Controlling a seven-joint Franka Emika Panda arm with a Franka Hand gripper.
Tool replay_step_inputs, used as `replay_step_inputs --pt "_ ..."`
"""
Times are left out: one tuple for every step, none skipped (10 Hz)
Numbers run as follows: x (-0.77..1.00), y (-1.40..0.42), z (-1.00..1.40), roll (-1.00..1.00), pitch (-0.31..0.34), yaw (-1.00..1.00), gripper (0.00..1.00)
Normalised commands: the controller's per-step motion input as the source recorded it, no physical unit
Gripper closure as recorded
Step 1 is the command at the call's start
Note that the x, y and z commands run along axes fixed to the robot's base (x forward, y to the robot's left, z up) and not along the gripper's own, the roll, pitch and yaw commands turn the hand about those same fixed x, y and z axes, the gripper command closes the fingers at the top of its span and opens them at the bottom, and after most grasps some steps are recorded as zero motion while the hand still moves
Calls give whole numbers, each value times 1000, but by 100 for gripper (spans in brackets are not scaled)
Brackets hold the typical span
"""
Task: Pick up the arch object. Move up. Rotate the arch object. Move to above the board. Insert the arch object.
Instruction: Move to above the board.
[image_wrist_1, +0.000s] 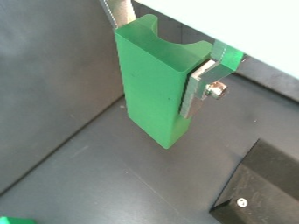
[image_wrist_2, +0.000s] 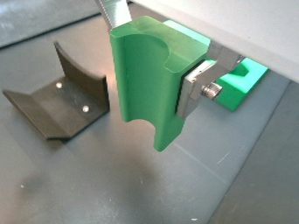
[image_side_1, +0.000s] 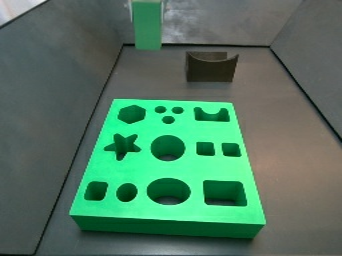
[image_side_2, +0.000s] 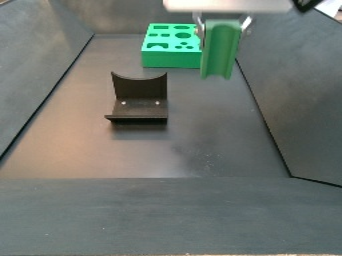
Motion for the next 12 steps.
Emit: replay_step_inputs --pt "23 3 1000 -134 53 -16 100" --pt "23 6 1000 -123 53 -11 100" --pt "23 9 1000 -114 60 -5 100" --pt "26 11 1000 -106 63 -1 100" --pt "25 14 1000 -99 67 2 100" --pt "27 15 1000 -91 67 5 100" --pt "24 17 983 -83 68 7 100" --pt "20 16 809 -75 69 8 100" --pt "17 15 583 -66 75 9 100" --pt "16 14 417 -59 76 10 100" --pt "14 10 250 -53 78 10 100" --pt "206 -1000 155 442 192 51 100"
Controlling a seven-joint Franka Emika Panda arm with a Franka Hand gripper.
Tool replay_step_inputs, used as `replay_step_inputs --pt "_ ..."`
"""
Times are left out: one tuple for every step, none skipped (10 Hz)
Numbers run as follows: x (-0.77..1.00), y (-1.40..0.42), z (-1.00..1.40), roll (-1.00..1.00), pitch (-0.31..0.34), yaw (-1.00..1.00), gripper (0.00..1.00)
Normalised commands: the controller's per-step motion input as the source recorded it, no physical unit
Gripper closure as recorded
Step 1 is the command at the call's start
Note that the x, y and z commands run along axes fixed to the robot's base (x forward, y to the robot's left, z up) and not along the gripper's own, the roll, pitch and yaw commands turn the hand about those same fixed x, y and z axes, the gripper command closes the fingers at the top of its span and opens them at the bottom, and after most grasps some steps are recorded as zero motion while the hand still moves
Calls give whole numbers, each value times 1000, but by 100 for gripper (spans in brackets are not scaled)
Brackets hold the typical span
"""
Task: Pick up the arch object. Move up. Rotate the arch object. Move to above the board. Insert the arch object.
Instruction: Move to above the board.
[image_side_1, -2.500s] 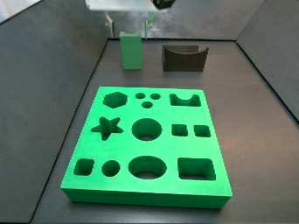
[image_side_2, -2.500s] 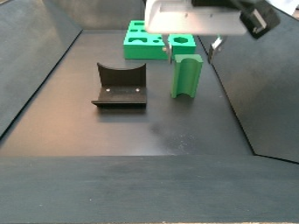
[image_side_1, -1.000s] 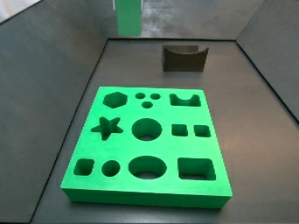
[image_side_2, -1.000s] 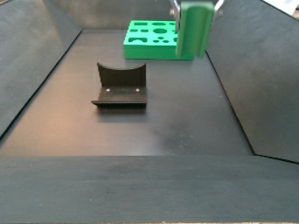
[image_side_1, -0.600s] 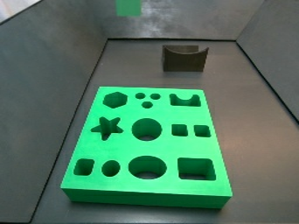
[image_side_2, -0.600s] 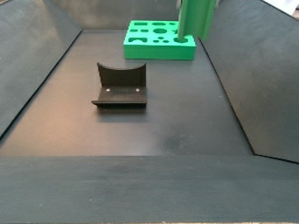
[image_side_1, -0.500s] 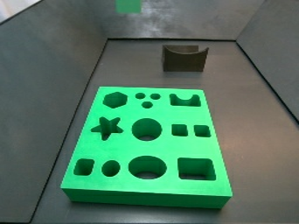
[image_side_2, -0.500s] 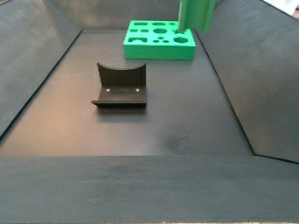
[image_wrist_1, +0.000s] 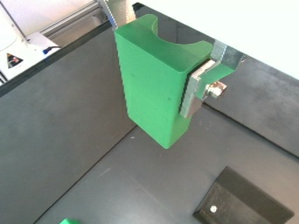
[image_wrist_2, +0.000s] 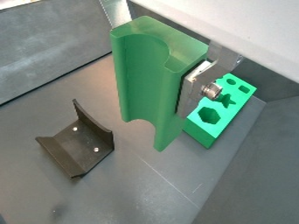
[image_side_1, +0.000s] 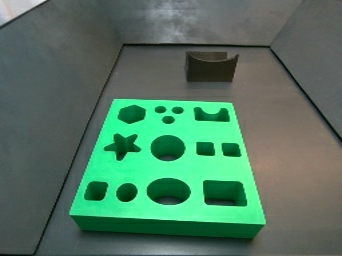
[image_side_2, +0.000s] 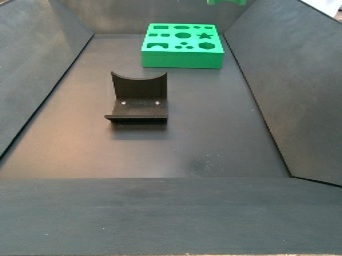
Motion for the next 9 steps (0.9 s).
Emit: replay_step_inputs --pt "209 -1000 144 447 185 51 100" --pt "215 -1000 152 392 178 40 100" --pt "228 -1000 154 197 160 16 100" --pt "233 -1000 154 148 153 14 100" --pt "248 -1000 154 111 143 17 100" --pt "262 -1000 158 87 140 15 100" --pt "275 -1000 159 73 136 11 100" --pt "298 -1000 164 65 128 11 100" --pt "319 -1000 164 72 127 9 100"
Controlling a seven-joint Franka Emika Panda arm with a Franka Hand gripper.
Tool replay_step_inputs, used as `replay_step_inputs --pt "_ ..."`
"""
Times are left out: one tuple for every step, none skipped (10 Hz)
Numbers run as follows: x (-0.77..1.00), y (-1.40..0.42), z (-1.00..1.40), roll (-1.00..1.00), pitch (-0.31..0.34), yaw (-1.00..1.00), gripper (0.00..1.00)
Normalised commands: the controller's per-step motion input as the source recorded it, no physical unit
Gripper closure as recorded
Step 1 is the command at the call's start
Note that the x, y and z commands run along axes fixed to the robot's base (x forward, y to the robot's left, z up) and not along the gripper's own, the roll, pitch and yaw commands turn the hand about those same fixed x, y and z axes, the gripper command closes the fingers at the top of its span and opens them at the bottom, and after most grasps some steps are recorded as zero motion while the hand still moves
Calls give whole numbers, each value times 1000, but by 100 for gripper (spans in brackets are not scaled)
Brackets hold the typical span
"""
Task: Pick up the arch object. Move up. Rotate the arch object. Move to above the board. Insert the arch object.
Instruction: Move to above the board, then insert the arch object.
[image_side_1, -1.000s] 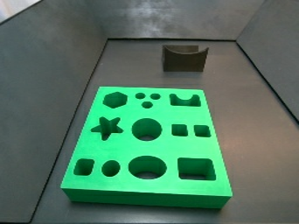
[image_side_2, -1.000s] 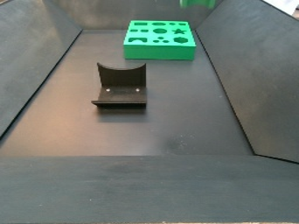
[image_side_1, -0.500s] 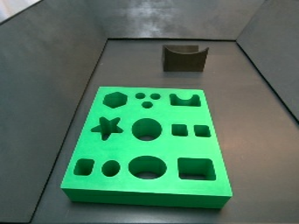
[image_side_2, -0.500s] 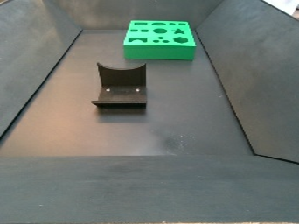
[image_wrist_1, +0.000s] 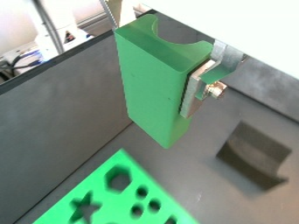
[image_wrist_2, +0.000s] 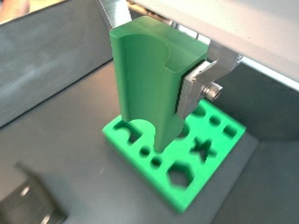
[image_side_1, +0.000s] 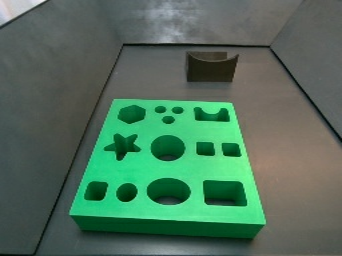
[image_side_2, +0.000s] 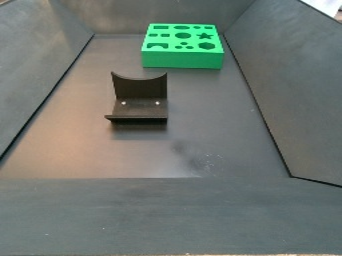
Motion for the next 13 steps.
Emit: replay_step_inputs --pt "342 -1000 170 80 130 11 100" --pt "257 -606 105 97 136 11 100" --pt "191 -380 72 97 133 11 100" --pt "121 -203 45 82 108 11 100" --pt "0 0 -26 0 0 0 100" --pt "97 0 -154 -59 100 -37 100" --pt "134 0 -311 -171 159 -106 100" --pt "0 0 -286 -169 57 -23 100" --pt "591 34 -869 36 149 171 100" --pt "851 180 -1000 0 120 0 100" --pt "897 197 -1000 0 101 3 100" --pt "783 166 -963 33 106 0 100" --pt "711 134 -791 96 53 6 100"
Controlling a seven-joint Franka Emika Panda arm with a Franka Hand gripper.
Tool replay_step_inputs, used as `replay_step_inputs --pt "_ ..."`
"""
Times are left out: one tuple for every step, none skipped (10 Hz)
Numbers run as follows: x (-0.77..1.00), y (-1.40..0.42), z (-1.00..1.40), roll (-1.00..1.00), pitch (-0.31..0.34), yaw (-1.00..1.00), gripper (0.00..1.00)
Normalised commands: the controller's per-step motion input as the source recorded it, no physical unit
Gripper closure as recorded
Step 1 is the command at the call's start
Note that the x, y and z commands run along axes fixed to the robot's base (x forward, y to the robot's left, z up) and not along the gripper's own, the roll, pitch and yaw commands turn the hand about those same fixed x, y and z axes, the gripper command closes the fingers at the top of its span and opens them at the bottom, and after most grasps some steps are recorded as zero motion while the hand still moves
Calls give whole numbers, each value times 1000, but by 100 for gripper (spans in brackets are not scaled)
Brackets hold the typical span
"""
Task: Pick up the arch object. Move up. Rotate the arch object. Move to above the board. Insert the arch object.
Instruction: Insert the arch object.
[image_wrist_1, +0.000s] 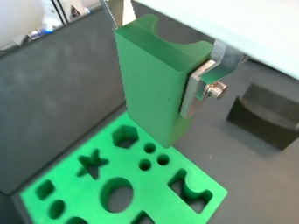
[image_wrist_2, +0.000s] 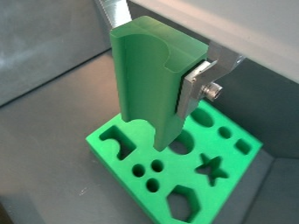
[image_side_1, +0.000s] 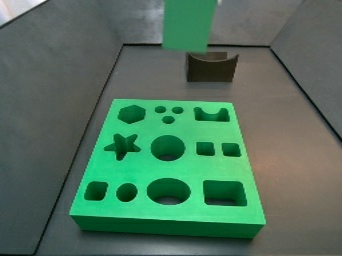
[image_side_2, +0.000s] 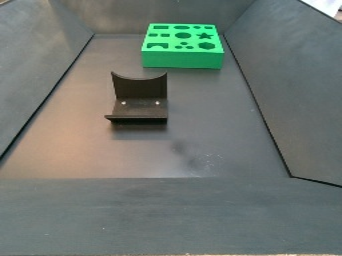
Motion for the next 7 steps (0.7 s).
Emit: replay_step_inputs --pt "686 117 -774 126 71 3 100" --pt "894 0 -974 84 0 0 100" --pt "1000 -111 -897 4 0 -23 100" --pt "883 -91 -900 0 -136 -11 100" --pt "700 -54 -811 -14 -209 0 100" --pt "677 -94 -826 67 -163 0 100" --pt "743 -71 -734 183 -116 0 100"
